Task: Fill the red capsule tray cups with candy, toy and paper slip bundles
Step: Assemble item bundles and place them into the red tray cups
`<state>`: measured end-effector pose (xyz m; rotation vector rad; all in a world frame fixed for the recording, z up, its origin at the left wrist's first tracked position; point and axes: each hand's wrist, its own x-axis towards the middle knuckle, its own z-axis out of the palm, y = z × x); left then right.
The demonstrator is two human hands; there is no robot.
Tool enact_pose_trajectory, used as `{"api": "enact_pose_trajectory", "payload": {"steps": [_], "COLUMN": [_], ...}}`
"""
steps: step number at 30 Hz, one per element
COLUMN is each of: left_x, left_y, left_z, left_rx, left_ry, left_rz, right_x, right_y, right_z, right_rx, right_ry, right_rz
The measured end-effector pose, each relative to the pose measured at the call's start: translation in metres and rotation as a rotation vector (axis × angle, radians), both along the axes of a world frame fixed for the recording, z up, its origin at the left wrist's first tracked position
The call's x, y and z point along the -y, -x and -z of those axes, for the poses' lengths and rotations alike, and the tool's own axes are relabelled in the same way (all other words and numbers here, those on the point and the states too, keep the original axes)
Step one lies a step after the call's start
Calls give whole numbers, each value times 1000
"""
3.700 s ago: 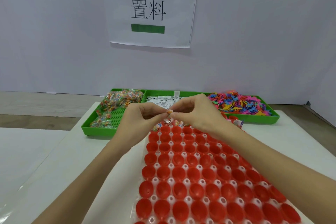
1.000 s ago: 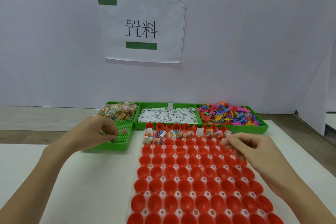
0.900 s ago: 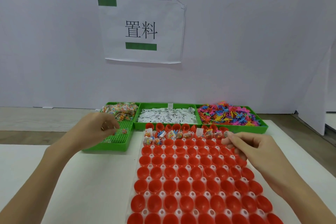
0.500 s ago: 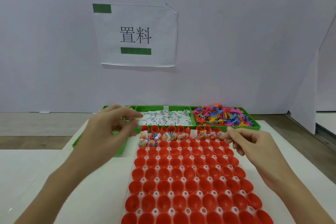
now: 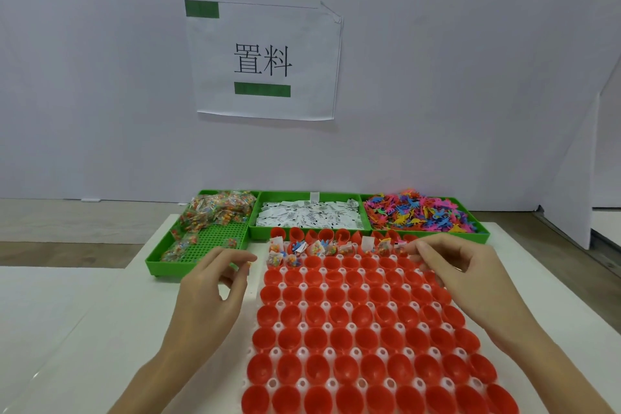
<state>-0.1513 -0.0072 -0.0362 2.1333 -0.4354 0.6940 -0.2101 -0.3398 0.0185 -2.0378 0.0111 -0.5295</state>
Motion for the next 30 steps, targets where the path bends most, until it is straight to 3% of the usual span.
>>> {"api": "enact_pose_trajectory", "payload": {"steps": [5,11,20,30], "left_x": [-4,2,2,2], "left_y": [-3,0,3,6], "left_z": [2,0,-2,-9], "left_rx": [1,-30,-48,-24], "left_ry": [36,126,197,163], "left_rz": [-14,17,29,30], "right_x": [-15,-28,-33,-39], "right_y": [-13,-79,-179,-210], "right_z": [-7,-15,-9,1], "right_rx": [55,-18,-275,-423], "right_ry": [299,522,700,820], "right_rz": [-39,-105,-141,-206]}}
